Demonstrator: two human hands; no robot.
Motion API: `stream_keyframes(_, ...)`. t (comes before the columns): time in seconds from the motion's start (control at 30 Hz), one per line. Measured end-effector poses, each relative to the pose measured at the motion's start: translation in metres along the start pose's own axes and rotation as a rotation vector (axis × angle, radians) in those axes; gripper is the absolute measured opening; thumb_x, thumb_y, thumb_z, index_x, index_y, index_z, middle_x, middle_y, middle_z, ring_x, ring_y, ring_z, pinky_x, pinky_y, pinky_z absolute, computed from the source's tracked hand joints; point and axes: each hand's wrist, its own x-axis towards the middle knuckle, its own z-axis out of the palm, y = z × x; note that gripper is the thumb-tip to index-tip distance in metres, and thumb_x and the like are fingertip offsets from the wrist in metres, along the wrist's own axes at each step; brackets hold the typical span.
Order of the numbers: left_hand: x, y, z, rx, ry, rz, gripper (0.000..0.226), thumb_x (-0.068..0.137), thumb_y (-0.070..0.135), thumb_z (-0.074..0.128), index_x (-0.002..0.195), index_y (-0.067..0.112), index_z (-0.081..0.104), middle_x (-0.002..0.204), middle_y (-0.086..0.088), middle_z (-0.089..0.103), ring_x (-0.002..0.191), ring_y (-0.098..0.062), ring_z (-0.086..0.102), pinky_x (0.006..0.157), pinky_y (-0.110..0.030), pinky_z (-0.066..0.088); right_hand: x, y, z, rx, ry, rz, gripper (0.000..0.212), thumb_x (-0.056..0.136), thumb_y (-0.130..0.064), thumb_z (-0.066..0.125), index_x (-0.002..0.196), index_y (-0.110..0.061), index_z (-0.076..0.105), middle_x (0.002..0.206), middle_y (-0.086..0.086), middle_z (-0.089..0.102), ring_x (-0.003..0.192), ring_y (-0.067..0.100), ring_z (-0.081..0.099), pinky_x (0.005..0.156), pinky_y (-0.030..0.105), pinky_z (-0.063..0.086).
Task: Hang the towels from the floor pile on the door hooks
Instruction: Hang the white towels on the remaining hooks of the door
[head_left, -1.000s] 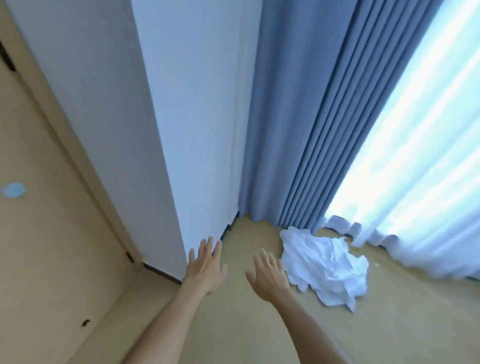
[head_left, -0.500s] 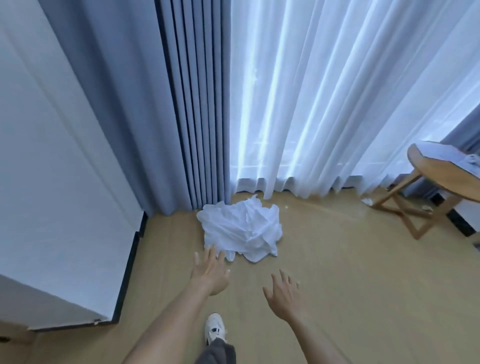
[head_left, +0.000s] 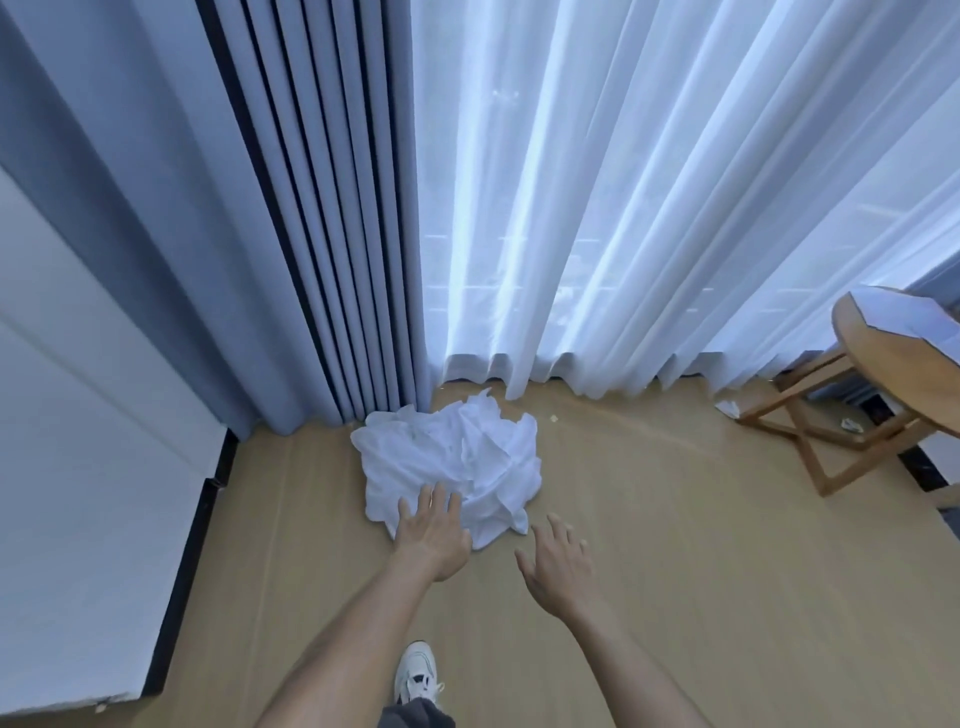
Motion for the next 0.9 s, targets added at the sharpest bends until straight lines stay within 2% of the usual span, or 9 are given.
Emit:
stream_keyframes(0.3,0.105,0.034,-0.047,-0.012,-0.068,-0.054,0.060,0.101,0.034,0.024,0.153,0.013,0.004,0.161,-0.009,-0.007,0.148,-0.026,-0.008,0.118,-0.051,0.001,0.124,0.053,-0.048,-0.041,-0.072,-0.045,0.045,0.100,-0.041,0.029,0.134,-0.013,0.039,0.151,0.009,0.025,0.138,0.026,0.027,0.105,0.037,0.027)
stream_keyframes(0.57,0.231,0.063,-0.047,-0.141,-0.079,-0.271,0.061,0.101,0.036,0.024,0.153,0.015,0.000,0.160,-0.006,-0.012,0.147,-0.025,-0.011,0.118,-0.050,0.000,0.291,0.098,-0.065,-0.118,-0.134,-0.237,0.047,0.100,-0.040,0.029,0.138,-0.014,0.037,0.155,0.008,0.020,0.139,0.025,0.025,0.108,0.036,0.026)
stream_keyframes(0.73,0.297,0.080,-0.028,-0.249,-0.108,-0.355,0.061,0.102,0.033,0.024,0.153,0.015,-0.004,0.160,-0.004,-0.014,0.147,-0.023,-0.013,0.119,-0.050,-0.002,0.362,0.115,-0.038,-0.152,-0.210,-0.335,0.049,0.100,-0.040,0.029,0.143,-0.015,0.030,0.155,0.008,0.019,0.140,0.025,0.023,0.108,0.037,0.025)
stream_keyframes(0.9,0.365,0.075,0.020,-0.336,-0.075,-0.384,0.059,0.101,0.029,0.024,0.153,0.014,-0.001,0.161,-0.004,-0.009,0.148,-0.022,-0.009,0.119,-0.048,0.002,0.434,0.125,0.020,-0.197,-0.271,-0.368,0.050,0.100,-0.036,0.030,0.145,-0.014,0.026,0.154,0.007,0.020,0.139,0.026,0.024,0.108,0.038,0.026)
